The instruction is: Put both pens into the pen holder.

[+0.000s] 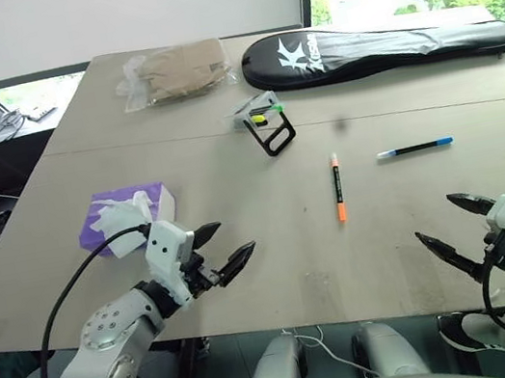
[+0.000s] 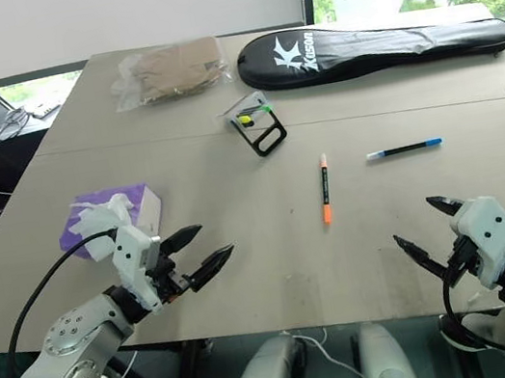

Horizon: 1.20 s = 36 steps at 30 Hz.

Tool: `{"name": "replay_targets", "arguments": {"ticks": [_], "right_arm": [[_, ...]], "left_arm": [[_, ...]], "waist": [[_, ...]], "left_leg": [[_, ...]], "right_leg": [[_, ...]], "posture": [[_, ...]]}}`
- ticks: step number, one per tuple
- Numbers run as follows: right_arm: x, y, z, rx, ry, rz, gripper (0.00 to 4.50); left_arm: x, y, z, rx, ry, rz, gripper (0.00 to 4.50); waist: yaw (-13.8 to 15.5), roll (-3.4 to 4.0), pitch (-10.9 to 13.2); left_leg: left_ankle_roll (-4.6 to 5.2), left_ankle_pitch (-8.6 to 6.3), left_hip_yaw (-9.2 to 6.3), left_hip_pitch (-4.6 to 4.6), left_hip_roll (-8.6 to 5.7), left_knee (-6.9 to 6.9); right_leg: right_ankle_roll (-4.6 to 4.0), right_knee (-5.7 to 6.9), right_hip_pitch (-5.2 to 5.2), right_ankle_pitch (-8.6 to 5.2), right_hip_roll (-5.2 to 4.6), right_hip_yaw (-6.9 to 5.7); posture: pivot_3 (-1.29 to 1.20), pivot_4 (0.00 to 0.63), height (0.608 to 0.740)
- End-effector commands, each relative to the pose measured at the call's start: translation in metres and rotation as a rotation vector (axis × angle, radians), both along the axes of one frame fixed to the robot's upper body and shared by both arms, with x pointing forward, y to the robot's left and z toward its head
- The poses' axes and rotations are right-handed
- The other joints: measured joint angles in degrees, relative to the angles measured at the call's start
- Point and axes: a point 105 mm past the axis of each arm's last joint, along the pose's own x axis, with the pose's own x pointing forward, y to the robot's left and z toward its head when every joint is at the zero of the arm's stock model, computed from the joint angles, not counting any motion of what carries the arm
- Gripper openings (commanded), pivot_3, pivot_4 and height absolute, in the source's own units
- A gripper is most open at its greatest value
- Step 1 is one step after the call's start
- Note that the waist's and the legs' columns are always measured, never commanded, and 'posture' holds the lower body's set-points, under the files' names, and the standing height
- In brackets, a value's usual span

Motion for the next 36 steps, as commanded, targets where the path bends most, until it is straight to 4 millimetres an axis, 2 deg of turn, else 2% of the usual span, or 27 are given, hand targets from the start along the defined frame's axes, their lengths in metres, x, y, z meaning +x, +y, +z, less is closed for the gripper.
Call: {"name": "replay_targets", "arguments": {"ticks": [1, 2, 4, 5, 8, 9, 12, 14, 18, 20, 21, 22, 23, 27, 29, 31, 34, 36], "right_arm": [[0.022, 0.002, 0.015, -0.053, -0.022, 0.065, 4.50], [0.047, 0.006, 0.026, -0.091, 0.001, 0.136, 4.50], [0.078, 0.009, 0.044, -0.163, 0.060, 0.223, 4.50], [0.085, 0.010, 0.047, -0.184, 0.091, 0.251, 4.50], [0.122, 0.009, 0.054, -0.278, 0.140, 0.269, 4.50], [0.135, 0.011, 0.057, -0.303, 0.149, 0.272, 4.50], [0.163, 0.013, 0.060, -0.373, 0.186, 0.275, 4.50], [0.176, 0.011, 0.059, -0.418, 0.220, 0.283, 4.50], [0.201, -0.008, 0.048, -0.573, 0.365, 0.247, 4.50], [0.205, -0.017, 0.047, -0.646, 0.410, 0.237, 4.50], [0.203, -0.021, 0.046, -0.666, 0.453, 0.243, 4.09], [0.201, -0.024, 0.046, -0.678, 0.487, 0.253, 3.95], [0.199, -0.027, 0.046, -0.690, 0.511, 0.263, 3.61], [0.195, -0.041, 0.037, -0.798, 0.566, 0.261, 1.74], [0.196, -0.041, 0.034, -0.800, 0.565, 0.256, 0.80], [0.196, -0.039, 0.034, -0.773, 0.561, 0.264, 0.05], [0.194, -0.028, 0.040, -0.640, 0.556, 0.302, 0.05], [0.193, -0.011, 0.055, -0.457, 0.539, 0.351, 0.05]], "left_arm": [[0.002, -0.006, 0.025, -0.013, -0.076, -0.040, 4.33], [0.003, -0.015, 0.038, -0.025, -0.105, -0.088, 4.33], [0.003, -0.028, 0.055, -0.033, -0.139, -0.167, 4.33], [0.003, -0.032, 0.058, -0.032, -0.143, -0.191, 4.33], [-0.001, -0.044, 0.066, -0.033, -0.151, -0.267, 4.33], [-0.002, -0.046, 0.067, -0.027, -0.152, -0.289, 4.33], [-0.003, -0.049, 0.069, -0.012, -0.160, -0.316, 4.33], [-0.002, -0.050, 0.070, -0.003, -0.170, -0.323, 4.33], [-0.002, -0.055, 0.073, -0.015, -0.188, -0.315, 4.33], [-0.004, -0.056, 0.072, -0.020, -0.188, -0.312, 4.33], [-0.004, -0.056, 0.072, -0.023, -0.190, -0.308, 4.50], [-0.005, -0.056, 0.072, -0.026, -0.191, -0.305, 4.50], [-0.005, -0.056, 0.073, -0.028, -0.192, -0.301, 4.50], [-0.006, -0.055, 0.073, -0.054, -0.194, -0.273, 4.50], [-0.006, -0.056, 0.074, -0.082, -0.192, -0.261, 4.50], [-0.006, -0.057, 0.076, -0.128, -0.183, -0.248, 4.50], [-0.002, -0.058, 0.082, -0.248, -0.136, -0.224, 4.50], [-0.002, -0.062, 0.085, -0.298, -0.107, -0.230, 4.50]], "waist": [[0.0, 0.00, 0.0], [-0.6, -0.07, 0.1], [-1.8, 0.24, 0.7], [-1.7, 0.45, 0.7], [-1.1, 0.14, 0.4], [-1.0, 0.14, 0.4], [-1.2, 0.17, 0.5], [-1.6, 0.16, 0.5], [-1.7, 0.17, 0.5], [-1.8, 0.19, 0.5], [-1.8, 0.19, 0.5], [-1.8, 0.19, 0.5], [-1.8, 0.20, 0.5], [-2.1, 0.20, 0.5], [-2.3, 0.21, 0.5], [-2.4, 0.21, 0.5], [-2.3, 0.21, 0.5], [-2.3, 0.22, 0.5]], "left_leg": [[0.00, 0.00, 0.00, 0.00, 0.00, 0.00], [0.00, 0.00, 0.00, 0.02, 0.00, 0.00], [0.02, 0.02, 0.39, 0.10, 0.06, 0.20], [0.17, 0.11, 0.57, 0.14, 0.07, 0.26], [0.23, 0.15, 0.38, 0.22, 0.12, -0.01], [0.00, 0.21, 0.22, -0.10, 0.18, -0.15], [-0.19, 0.21, 0.19, -0.55, 0.20, -0.34], [-0.16, 0.20, 0.34, -1.15, 0.13, -0.23], [-0.15, 0.20, 0.40, -1.25, 0.11, -0.23], [-0.16, 0.20, 0.33, -1.18, 0.12, -0.26], [-0.16, 0.20, 0.34, -1.16, 0.12, -0.28], [-0.16, 0.20, 0.29, -1.16, 0.12, -0.25], [-0.16, 0.20, 0.30, -1.16, 0.12, -0.22], [-0.16, 0.20, 0.32, -1.16, 0.10, -0.19], [-0.16, 0.20, 0.31, -1.14, 0.11, -0.18], [-0.17, 0.20, 0.30, -1.07, 0.11, -0.10], [-0.16, 0.20, 0.31, -1.07, 0.08, 0.14], [-0.16, 0.20, 0.32, -1.07, 0.08, 0.22]], "right_leg": [[0.00, 0.00, 0.00, 0.00, 0.00, 0.00], [0.00, 0.00, 0.01, 0.00, 0.00, 0.00], [0.04, 0.04, 0.05, 0.09, 0.07, 0.05], [-0.02, 0.02, 0.10, 0.14, -0.02, 0.05], [0.11, -0.25, 0.17, 0.26, -0.04, -0.09], [0.06, -0.42, -0.01, 0.25, 0.01, -0.15], [0.04, -0.86, -0.28, 0.23, -0.03, -0.26], [0.06, -0.84, -0.98, 0.25, -0.08, -0.17], [0.07, -0.87, -1.11, 0.25, -0.12, -0.19], [0.06, -0.81, -1.09, 0.25, -0.10, -0.18], [0.06, -0.76, -1.08, 0.25, -0.10, -0.17], [0.06, -0.74, -1.07, 0.25, -0.10, -0.20], [0.06, -0.74, -1.07, 0.25, -0.10, -0.18], [0.06, -0.74, -1.07, 0.26, -0.11, -0.15], [0.06, -0.70, -1.06, 0.26, -0.10, -0.15], [0.06, -0.61, -0.98, 0.26, -0.09, -0.15], [0.06, -0.33, -0.98, 0.26, -0.11, -0.13], [0.06, -0.16, -1.01, 0.26, -0.11, -0.11]], "posture": [[0.00, 0.150, 0.740], [0.00, 0.150, 0.740], [0.00, 0.150, 0.740], [0.00, 0.150, 0.740], [0.00, 0.150, 0.740], [0.00, 0.150, 0.740], [0.00, 0.150, 0.740], [0.00, 0.150, 0.740], [0.00, 0.150, 0.740], [0.00, 0.150, 0.740], [0.00, 0.150, 0.740], [0.00, 0.150, 0.740], [0.00, 0.150, 0.740], [0.00, 0.150, 0.740], [0.00, 0.150, 0.740], [0.00, 0.150, 0.740], [0.00, 0.150, 0.740], [0.00, 0.150, 0.740]]}}
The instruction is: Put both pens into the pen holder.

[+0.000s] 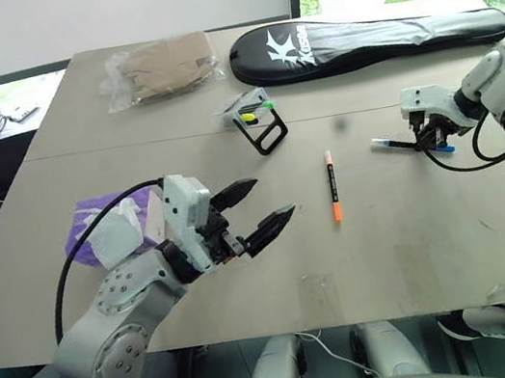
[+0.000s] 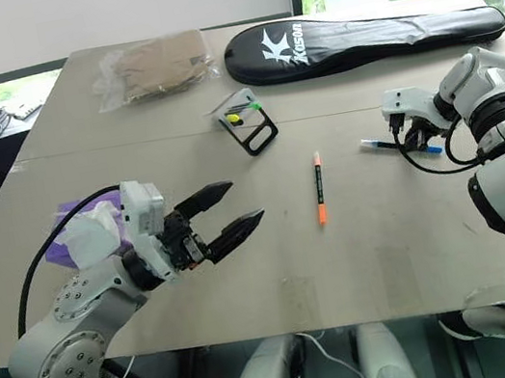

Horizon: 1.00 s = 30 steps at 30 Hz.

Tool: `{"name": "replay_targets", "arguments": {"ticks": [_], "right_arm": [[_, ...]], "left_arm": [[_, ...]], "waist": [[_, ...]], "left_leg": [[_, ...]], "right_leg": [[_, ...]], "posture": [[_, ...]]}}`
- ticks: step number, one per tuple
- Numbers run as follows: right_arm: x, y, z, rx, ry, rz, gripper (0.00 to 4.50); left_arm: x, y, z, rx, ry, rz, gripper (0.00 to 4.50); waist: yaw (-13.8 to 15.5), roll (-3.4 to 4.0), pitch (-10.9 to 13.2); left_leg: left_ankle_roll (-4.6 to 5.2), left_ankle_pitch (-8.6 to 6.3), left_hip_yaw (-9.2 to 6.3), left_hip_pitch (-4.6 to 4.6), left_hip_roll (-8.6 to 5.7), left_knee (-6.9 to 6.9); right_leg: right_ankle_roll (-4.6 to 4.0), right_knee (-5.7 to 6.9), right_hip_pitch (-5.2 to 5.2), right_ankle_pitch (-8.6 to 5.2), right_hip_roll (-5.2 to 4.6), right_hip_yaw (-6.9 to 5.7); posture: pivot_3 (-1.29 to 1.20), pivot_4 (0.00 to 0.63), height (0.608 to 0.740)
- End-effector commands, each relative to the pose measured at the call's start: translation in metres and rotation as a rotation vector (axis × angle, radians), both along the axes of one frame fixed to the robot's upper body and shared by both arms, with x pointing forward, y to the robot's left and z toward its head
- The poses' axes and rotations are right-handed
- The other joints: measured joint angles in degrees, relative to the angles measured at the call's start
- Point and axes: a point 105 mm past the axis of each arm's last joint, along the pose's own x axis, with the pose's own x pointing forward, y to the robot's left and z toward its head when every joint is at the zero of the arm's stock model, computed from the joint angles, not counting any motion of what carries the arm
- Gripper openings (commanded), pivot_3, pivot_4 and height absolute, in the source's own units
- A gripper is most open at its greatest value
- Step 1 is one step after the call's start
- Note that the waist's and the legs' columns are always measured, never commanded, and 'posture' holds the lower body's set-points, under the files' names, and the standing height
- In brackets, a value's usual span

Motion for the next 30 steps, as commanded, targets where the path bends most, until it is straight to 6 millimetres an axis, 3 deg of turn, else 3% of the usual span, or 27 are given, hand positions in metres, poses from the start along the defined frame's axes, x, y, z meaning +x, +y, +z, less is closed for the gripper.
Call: {"name": "replay_targets", "arguments": {"ticks": [1, 4, 10, 13, 17, 20, 25, 27, 30], "right_arm": [[-0.002, 0.033, 0.034, 0.363, 0.029, -0.002, 0.05], [-0.017, 0.070, 0.064, 0.701, 0.059, 0.042, 0.05], [-0.088, 0.117, 0.061, 0.784, 0.024, 0.154, 0.05], [-0.114, 0.139, 0.061, 0.791, 0.007, 0.194, 0.05], [-0.134, 0.159, 0.062, 0.807, -0.003, 0.233, 0.00], [-0.141, 0.171, 0.062, 0.823, -0.002, 0.254, 0.00], [-0.143, 0.178, 0.059, 0.829, -0.016, 0.259, 0.00], [-0.140, 0.178, 0.060, 0.846, -0.043, 0.257, 0.00], [-0.138, 0.169, 0.064, 0.924, -0.113, 0.262, 1.20]], "left_arm": [[-0.001, -0.006, 0.012, -0.085, 0.026, -0.022, 4.50], [0.006, -0.014, 0.012, -0.156, 0.094, -0.017, 4.50], [0.026, -0.019, 0.018, -0.264, 0.182, -0.008, 4.50], [0.030, -0.024, 0.022, -0.279, 0.207, -0.053, 4.50], [0.030, -0.033, 0.023, -0.257, 0.225, -0.128, 3.46], [0.028, -0.038, 0.022, -0.250, 0.234, -0.169, 1.73], [0.026, -0.043, 0.025, -0.253, 0.228, -0.203, 0.02], [0.027, -0.041, 0.026, -0.255, 0.216, -0.190, 0.02], [0.038, -0.028, 0.039, -0.239, 0.117, -0.090, 0.00]], "waist": [[-0.1, 0.00, 0.0], [-0.3, 0.05, 0.0], [1.3, 0.05, 0.0], [1.1, 0.06, 0.0], [1.2, 0.02, 0.0], [1.2, 0.01, 0.0], [1.2, 0.01, 0.0], [1.1, 0.01, 0.0], [1.2, 0.01, 0.0]], "left_leg": [[0.00, 0.00, 0.05, 0.00, 0.00, 0.03], [-0.01, 0.01, 0.08, 0.04, 0.01, 0.07], [-0.01, 0.01, -0.11, -0.07, -0.02, 0.11], [-0.01, 0.01, -0.02, -0.09, -0.05, 0.18], [-0.01, 0.01, -0.05, 0.02, -0.05, 0.20], [-0.01, 0.01, -0.04, 0.01, -0.07, 0.20], [-0.02, 0.02, -0.06, 0.02, -0.07, 0.19], [-0.02, 0.02, -0.05, 0.01, -0.07, 0.19], [-0.02, 0.02, -0.06, 0.01, -0.07, 0.19]], "right_leg": [[0.00, 0.14, -0.06, 0.00, 0.00, 0.04], [0.00, 0.32, -0.09, 0.00, 0.03, 0.12], [0.00, 0.29, -0.10, 0.00, -0.01, -0.02], [0.01, 0.33, -0.13, 0.00, -0.01, 0.03], [0.02, 0.37, -0.07, 0.01, 0.00, 0.00], [0.01, 0.35, -0.07, 0.01, -0.02, 0.01], [0.01, 0.36, -0.07, 0.01, -0.01, 0.00], [0.01, 0.36, -0.07, 0.01, -0.01, 0.01], [0.01, 0.34, -0.07, 0.01, -0.01, 0.00]], "posture": [[0.00, 0.150, 0.740], [0.00, 0.150, 0.740], [0.00, 0.150, 0.740], [0.00, 0.150, 0.740], [0.00, 0.150, 0.740], [0.00, 0.150, 0.740], [0.00, 0.150, 0.740], [0.00, 0.150, 0.740], [0.00, 0.150, 0.740]]}}
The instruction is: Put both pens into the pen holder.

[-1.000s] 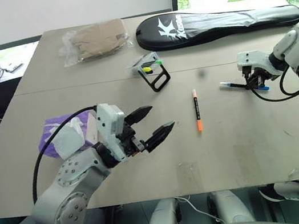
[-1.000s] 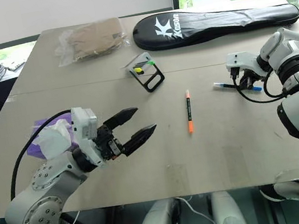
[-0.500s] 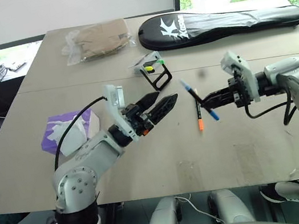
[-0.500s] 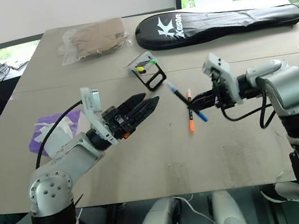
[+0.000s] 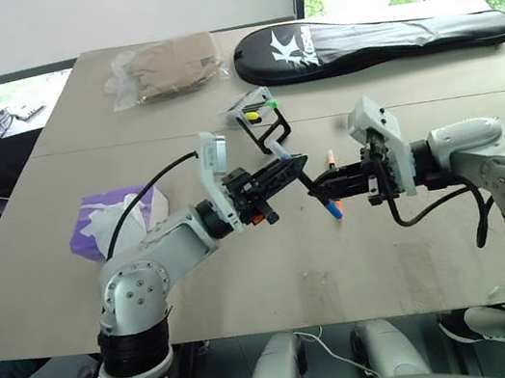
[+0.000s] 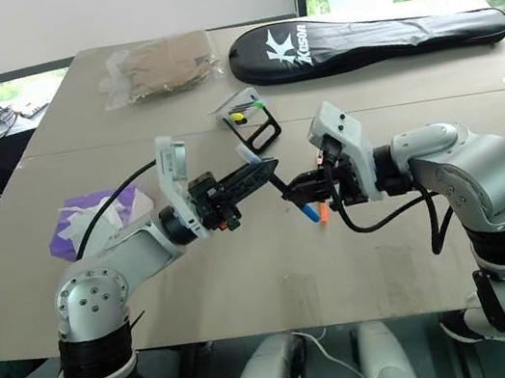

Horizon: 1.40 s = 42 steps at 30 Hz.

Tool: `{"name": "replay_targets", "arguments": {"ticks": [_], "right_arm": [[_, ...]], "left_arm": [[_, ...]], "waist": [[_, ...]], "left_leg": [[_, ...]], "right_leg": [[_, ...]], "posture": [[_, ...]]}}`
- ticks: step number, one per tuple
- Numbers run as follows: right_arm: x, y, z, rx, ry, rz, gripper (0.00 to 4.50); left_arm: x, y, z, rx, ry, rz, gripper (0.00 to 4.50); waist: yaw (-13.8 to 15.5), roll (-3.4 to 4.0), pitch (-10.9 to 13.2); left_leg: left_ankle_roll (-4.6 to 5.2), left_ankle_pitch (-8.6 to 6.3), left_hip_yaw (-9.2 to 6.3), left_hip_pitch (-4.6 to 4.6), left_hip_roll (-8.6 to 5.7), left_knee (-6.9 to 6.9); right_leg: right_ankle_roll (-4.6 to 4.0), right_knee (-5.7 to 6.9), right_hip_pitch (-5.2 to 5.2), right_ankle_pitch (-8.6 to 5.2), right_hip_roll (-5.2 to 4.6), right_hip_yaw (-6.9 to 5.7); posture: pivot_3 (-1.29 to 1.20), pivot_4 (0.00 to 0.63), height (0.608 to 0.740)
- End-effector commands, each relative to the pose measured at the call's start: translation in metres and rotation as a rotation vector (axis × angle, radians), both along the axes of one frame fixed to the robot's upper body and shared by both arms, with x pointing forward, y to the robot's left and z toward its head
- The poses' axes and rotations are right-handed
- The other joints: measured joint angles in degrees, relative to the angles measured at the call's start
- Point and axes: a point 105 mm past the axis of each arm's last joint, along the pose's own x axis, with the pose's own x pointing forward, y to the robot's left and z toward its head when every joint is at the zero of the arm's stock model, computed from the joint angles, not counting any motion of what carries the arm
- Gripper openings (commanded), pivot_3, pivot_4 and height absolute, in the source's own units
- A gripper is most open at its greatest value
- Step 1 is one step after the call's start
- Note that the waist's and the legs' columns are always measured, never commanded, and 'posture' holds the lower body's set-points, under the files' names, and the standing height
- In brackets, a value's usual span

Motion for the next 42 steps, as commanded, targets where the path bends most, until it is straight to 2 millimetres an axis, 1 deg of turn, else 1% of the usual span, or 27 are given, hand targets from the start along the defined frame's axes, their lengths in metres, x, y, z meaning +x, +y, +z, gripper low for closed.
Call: {"name": "replay_targets", "arguments": {"ticks": [1, 2, 3, 5, 6, 7, 9, 10, 12, 13, 14, 16, 18, 20, 24, 29, 32, 38, 40, 41, 42], "right_arm": [[-0.004, -0.006, 0.012, 0.083, -0.140, 0.006, 1.72], [-0.001, -0.011, 0.012, 0.077, -0.191, -0.020, 2.14], [0.000, -0.014, 0.012, 0.075, -0.236, -0.042, 2.71], [-0.010, -0.020, 0.020, 0.163, -0.283, -0.011, 3.48], [-0.016, -0.023, 0.025, 0.187, -0.295, 0.008, 3.48], [-0.019, -0.026, 0.028, 0.206, -0.302, 0.010, 3.48], [-0.014, -0.032, 0.036, 0.222, -0.350, -0.054, 3.48], [-0.010, -0.035, 0.041, 0.219, -0.403, -0.098, 3.48], [0.001, -0.045, 0.052, 0.206, -0.514, -0.216, 3.48], [0.005, -0.048, 0.056, 0.206, -0.548, -0.257, 3.48], [0.008, -0.051, 0.060, 0.207, -0.581, -0.291, 3.48], [0.008, -0.054, 0.064, 0.216, -0.609, -0.326, 3.48], [0.006, -0.056, 0.062, 0.208, -0.612, -0.340, 3.48], [0.002, -0.057, 0.058, 0.208, -0.596, -0.345, 3.48], [-0.004, -0.055, 0.048, 0.188, -0.575, -0.354, 3.48], [-0.008, -0.053, 0.042, 0.185, -0.569, -0.381, 3.48], [-0.012, -0.051, 0.041, 0.192, -0.564, -0.388, 3.48], [-0.017, -0.057, 0.039, 0.188, -0.561, -0.404, 3.48], [-0.019, -0.057, 0.038, 0.184, -0.562, -0.399, 3.54], [-0.020, -0.057, 0.038, 0.183, -0.561, -0.399, 3.54], [-0.020, -0.058, 0.038, 0.182, -0.561, -0.399, 3.54]], "left_arm": [[0.009, 0.013, 0.024, 0.027, -0.150, 0.109, 0.00], [0.012, 0.016, 0.032, 0.043, -0.201, 0.140, 0.00], [0.015, 0.019, 0.041, 0.069, -0.265, 0.173, 0.00], [0.014, 0.018, 0.070, 0.090, -0.425, 0.203, 0.00], [0.015, 0.017, 0.085, 0.096, -0.496, 0.225, 0.00], [0.016, 0.017, 0.095, 0.121, -0.557, 0.252, 0.00], [0.020, 0.015, 0.107, 0.240, -0.716, 0.310, 0.00], [0.022, 0.013, 0.108, 0.325, -0.804, 0.327, 0.00], [0.033, 0.010, 0.103, 0.510, -0.947, 0.371, 0.00], [0.037, 0.009, 0.100, 0.565, -0.990, 0.384, 0.00], [0.041, 0.008, 0.099, 0.592, -1.025, 0.396, 0.00], [0.050, 0.005, 0.086, 0.669, -1.071, 0.383, 0.00], [0.060, 0.002, 0.075, 0.722, -1.119, 0.376, 0.00], [0.072, -0.001, 0.071, 0.740, -1.160, 0.394, 0.00], [0.090, -0.003, 0.068, 0.751, -1.196, 0.398, 0.00], [0.105, -0.004, 0.056, 0.754, -1.197, 0.363, 0.00], [0.112, -0.004, 0.053, 0.751, -1.188, 0.359, 0.00], [0.129, 0.001, 0.042, 0.835, -1.164, 0.372, 0.00], [0.135, 0.004, 0.045, 0.844, -1.142, 0.413, 1.03], [0.137, 0.005, 0.046, 0.849, -1.134, 0.420, 1.30], [0.137, 0.004, 0.048, 0.841, -1.129, 0.425, 1.76]], "waist": [[0.1, -0.01, 0.0], [0.1, -0.01, 0.0], [0.2, -0.02, 0.0], [0.2, -0.03, 0.0], [0.3, -0.05, 0.0], [0.3, -0.06, 0.0], [0.0, -0.06, 0.0], [-0.2, -0.04, 0.0], [-0.4, -0.04, 0.0], [-0.3, -0.03, 0.0], [-0.2, -0.03, 0.0], [0.0, -0.04, 0.0], [0.1, -0.04, 0.0], [0.4, -0.05, 0.0], [0.5, -0.09, 0.1], [-0.1, -0.09, 0.0], [-0.1, -0.09, 0.0], [0.1, -0.11, 0.0], [0.0, -0.11, 0.0], [0.0, -0.12, 0.0], [0.0, -0.12, 0.0]], "left_leg": [[0.00, 0.00, 0.00, 0.00, 0.00, 0.00], [0.00, 0.00, -0.01, 0.00, 0.00, -0.01], [0.00, 0.00, 0.00, -0.01, 0.00, -0.01], [0.00, 0.00, 0.02, -0.01, -0.01, -0.01], [0.00, 0.00, 0.01, -0.02, -0.01, -0.01], [0.00, 0.00, 0.00, -0.03, -0.01, -0.01], [0.00, 0.00, 0.04, -0.03, -0.02, 0.00], [0.00, 0.00, 0.09, 0.01, -0.02, -0.03], [0.00, 0.00, 0.26, 0.12, 0.00, -0.16], [0.00, 0.00, 0.26, 0.14, 0.01, -0.20], [-0.01, 0.01, 0.25, 0.14, 0.01, -0.21], [-0.02, 0.01, 0.18, 0.10, 0.02, -0.19], [-0.01, 0.01, 0.18, 0.08, 0.01, -0.18], [-0.01, 0.01, 0.17, 0.02, 0.00, -0.17], [-0.01, 0.01, 0.07, -0.04, -0.02, -0.14], [0.00, 0.01, 0.11, -0.01, -0.02, -0.14], [0.00, 0.02, 0.11, 0.00, -0.02, -0.13], [0.01, 0.02, 0.10, -0.02, -0.06, -0.10], [0.02, 0.02, 0.10, -0.02, -0.06, -0.09], [0.02, 0.02, 0.09, -0.02, -0.06, -0.08], [0.02, 0.02, 0.08, -0.02, -0.06, -0.08]], "right_leg": [[0.00, 0.00, 0.00, 0.00, 0.00, 0.00], [0.00, 0.00, 0.01, 0.00, 0.00, -0.02], [0.00, 0.00, 0.00, 0.00, 0.00, -0.02], [0.00, -0.01, 0.00, 0.00, 0.00, -0.02], [0.00, -0.01, 0.01, 0.00, 0.00, -0.03], [0.00, -0.02, 0.01, 0.00, 0.00, -0.03], [0.01, -0.04, 0.01, 0.00, 0.01, -0.03], [0.01, -0.04, 0.00, 0.00, 0.02, -0.03], [0.01, -0.01, 0.00, 0.00, 0.05, 0.03], [0.01, 0.00, -0.01, 0.00, 0.07, 0.03], [0.01, 0.00, -0.01, 0.00, 0.07, 0.02], [0.01, -0.01, -0.03, 0.00, 0.07, 0.01], [0.01, -0.03, -0.03, 0.00, 0.05, 0.01], [0.01, -0.07, -0.04, 0.00, 0.04, 0.00], [0.01, -0.09, -0.04, 0.00, 0.02, -0.02], [0.01, -0.05, -0.04, 0.00, 0.02, -0.03], [0.01, -0.01, -0.05, 0.00, 0.05, -0.04], [0.03, -0.02, -0.04, 0.00, 0.03, -0.09], [0.03, 0.00, -0.04, 0.00, 0.04, -0.11], [0.03, 0.00, -0.04, 0.00, 0.04, -0.12], [0.03, 0.01, -0.04, 0.00, 0.05, -0.13]], "posture": [[0.00, 0.150, 0.740], [0.00, 0.150, 0.740], [0.00, 0.150, 0.740], [0.00, 0.150, 0.740], [0.00, 0.150, 0.740], [0.00, 0.150, 0.740], [0.00, 0.150, 0.740], [0.00, 0.150, 0.740], [0.00, 0.150, 0.740], [0.00, 0.150, 0.740], [0.00, 0.150, 0.740], [0.00, 0.150, 0.740], [0.00, 0.150, 0.740], [0.00, 0.150, 0.740], [0.00, 0.150, 0.740], [0.00, 0.150, 0.740], [0.00, 0.150, 0.740], [0.00, 0.150, 0.740], [0.00, 0.150, 0.740], [0.00, 0.150, 0.740], [0.00, 0.150, 0.740]]}}
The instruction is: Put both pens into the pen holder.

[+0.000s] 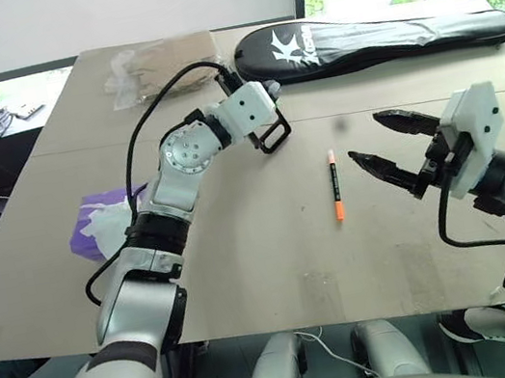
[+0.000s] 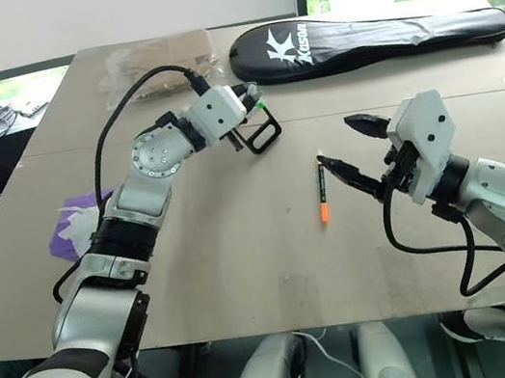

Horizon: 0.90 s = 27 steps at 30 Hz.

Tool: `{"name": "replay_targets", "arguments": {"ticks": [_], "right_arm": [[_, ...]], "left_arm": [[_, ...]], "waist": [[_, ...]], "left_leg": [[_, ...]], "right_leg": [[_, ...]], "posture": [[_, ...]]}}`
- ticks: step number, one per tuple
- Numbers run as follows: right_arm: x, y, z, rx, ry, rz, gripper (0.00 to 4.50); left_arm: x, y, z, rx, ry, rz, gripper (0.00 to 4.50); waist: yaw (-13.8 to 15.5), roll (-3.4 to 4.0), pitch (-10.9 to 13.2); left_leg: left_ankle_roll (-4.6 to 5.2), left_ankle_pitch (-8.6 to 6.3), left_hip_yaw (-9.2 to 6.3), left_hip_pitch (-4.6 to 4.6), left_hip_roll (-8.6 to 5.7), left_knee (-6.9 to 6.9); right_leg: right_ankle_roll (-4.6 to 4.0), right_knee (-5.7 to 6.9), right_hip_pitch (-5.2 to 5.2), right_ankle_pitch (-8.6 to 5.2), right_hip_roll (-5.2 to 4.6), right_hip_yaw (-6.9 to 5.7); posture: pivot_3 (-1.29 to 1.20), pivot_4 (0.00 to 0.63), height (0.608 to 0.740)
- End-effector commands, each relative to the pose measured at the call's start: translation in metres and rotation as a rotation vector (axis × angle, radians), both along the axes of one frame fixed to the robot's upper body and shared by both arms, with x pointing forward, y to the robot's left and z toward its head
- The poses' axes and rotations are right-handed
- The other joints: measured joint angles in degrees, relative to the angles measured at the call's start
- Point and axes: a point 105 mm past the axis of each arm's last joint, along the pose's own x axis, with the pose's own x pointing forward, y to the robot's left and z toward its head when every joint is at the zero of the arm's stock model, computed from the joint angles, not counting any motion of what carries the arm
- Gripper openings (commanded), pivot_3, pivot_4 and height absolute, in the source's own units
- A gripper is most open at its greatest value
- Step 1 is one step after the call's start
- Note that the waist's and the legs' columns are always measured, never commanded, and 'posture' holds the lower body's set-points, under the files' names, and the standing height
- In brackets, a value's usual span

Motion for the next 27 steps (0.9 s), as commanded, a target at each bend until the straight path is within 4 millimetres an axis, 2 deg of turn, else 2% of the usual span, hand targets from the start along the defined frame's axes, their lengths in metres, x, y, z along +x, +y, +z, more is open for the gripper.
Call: {"name": "replay_targets", "arguments": {"ticks": [1, 3, 6, 7, 8, 10, 13, 15, 17, 20, 24, 27], "right_arm": [[-0.009, 0.001, 0.012, 0.000, -0.067, 0.010, 3.54], [-0.008, 0.000, 0.011, -0.002, -0.066, 0.007, 3.54], [-0.008, -0.005, 0.009, -0.011, -0.060, -0.014, 3.54], [-0.007, -0.007, 0.008, -0.017, -0.060, -0.022, 3.54], [-0.007, -0.009, 0.007, -0.021, -0.060, -0.033, 3.54], [-0.008, -0.017, 0.006, -0.033, -0.061, -0.066, 3.54], [-0.009, -0.032, 0.005, -0.059, -0.055, -0.123, 3.54], [-0.014, -0.041, 0.004, -0.078, -0.043, -0.144, 3.54], [-0.020, -0.046, 0.002, -0.097, -0.025, -0.138, 3.54], [-0.032, -0.050, -0.002, -0.125, 0.027, -0.103, 3.54], [-0.051, -0.061, -0.011, -0.168, 0.113, -0.057, 3.54], [-0.059, -0.071, -0.013, -0.190, 0.146, -0.046, 3.54]], "left_arm": [[0.001, 0.000, 0.026, -0.054, -0.049, 0.010, 2.20], [-0.002, -0.004, 0.031, -0.090, -0.034, -0.015, 3.06], [-0.009, -0.013, 0.043, -0.363, 0.261, -0.083, 4.34], [-0.015, -0.019, 0.047, -0.446, 0.365, -0.125, 4.43], [-0.022, -0.025, 0.053, -0.518, 0.466, -0.154, 4.43], [-0.037, -0.040, 0.051, -0.573, 0.742, -0.139, 4.43], [-0.045, -0.047, 0.053, -0.615, 0.871, 0.055, 4.43], [-0.052, -0.055, 0.049, -0.572, 0.974, 0.125, 4.43], [-0.051, -0.065, 0.036, -0.540, 1.110, 0.197, 4.43], [-0.041, -0.075, 0.005, -0.480, 1.264, 0.334, 4.43], [-0.030, -0.087, -0.026, -0.384, 1.327, 0.534, 4.43], [-0.023, -0.094, -0.042, -0.346, 1.326, 0.610, 4.43]], "waist": [[-0.1, 0.00, 0.0], [-0.1, 0.00, 0.0], [-0.1, -0.01, 0.0], [-0.1, -0.01, 0.0], [-0.1, -0.01, 0.0], [-0.2, -0.02, 0.0], [-0.1, -0.05, 0.0], [0.0, -0.07, 0.0], [0.0, -0.07, 0.0], [0.0, -0.03, 0.0], [0.1, -0.11, 0.0], [0.2, -0.17, 0.1]], "left_leg": [[0.00, 0.00, -0.01, 0.00, 0.01, 0.00], [0.00, 0.00, -0.01, 0.00, 0.01, 0.00], [0.00, 0.00, -0.02, -0.02, 0.01, 0.03], [0.00, 0.00, -0.03, -0.03, 0.01, 0.04], [0.00, 0.00, -0.03, -0.04, 0.01, 0.06], [0.00, 0.00, -0.04, -0.05, 0.02, 0.07], [0.01, 0.00, -0.14, -0.11, 0.01, 0.21], [0.01, 0.00, -0.12, -0.11, 0.01, 0.32], [0.00, 0.00, -0.10, -0.03, 0.01, 0.36], [0.00, -0.01, -0.04, 0.17, 0.02, 0.36], [0.01, -0.01, -0.05, 0.16, 0.02, 0.35], [0.01, -0.01, -0.01, 0.08, 0.00, 0.36]], "right_leg": [[0.00, 0.00, 0.00, 0.00, 0.01, -0.01], [0.00, 0.01, 0.00, 0.00, 0.01, 0.00], [0.00, 0.01, 0.00, 0.00, 0.00, -0.01], [0.01, 0.01, 0.00, 0.00, 0.00, -0.02], [0.01, 0.01, 0.00, -0.01, 0.01, -0.04], [0.01, 0.02, 0.00, -0.01, 0.01, -0.03], [0.04, 0.06, 0.03, -0.02, 0.03, -0.06], [0.04, 0.09, 0.08, -0.02, 0.04, -0.10], [0.05, 0.14, 0.16, -0.03, 0.07, -0.11], [0.06, 0.18, 0.32, -0.03, 0.12, -0.09], [0.06, 0.14, 0.37, -0.02, 0.11, -0.11], [0.12, 0.09, 0.32, 0.01, 0.03, -0.05]], "posture": [[0.00, 0.150, 0.740], [0.00, 0.150, 0.740], [0.00, 0.150, 0.740], [0.00, 0.150, 0.740], [0.00, 0.150, 0.740], [0.00, 0.150, 0.740], [0.00, 0.150, 0.740], [0.00, 0.150, 0.740], [0.00, 0.150, 0.740], [0.00, 0.150, 0.740], [0.00, 0.150, 0.740], [0.00, 0.150, 0.740]]}}
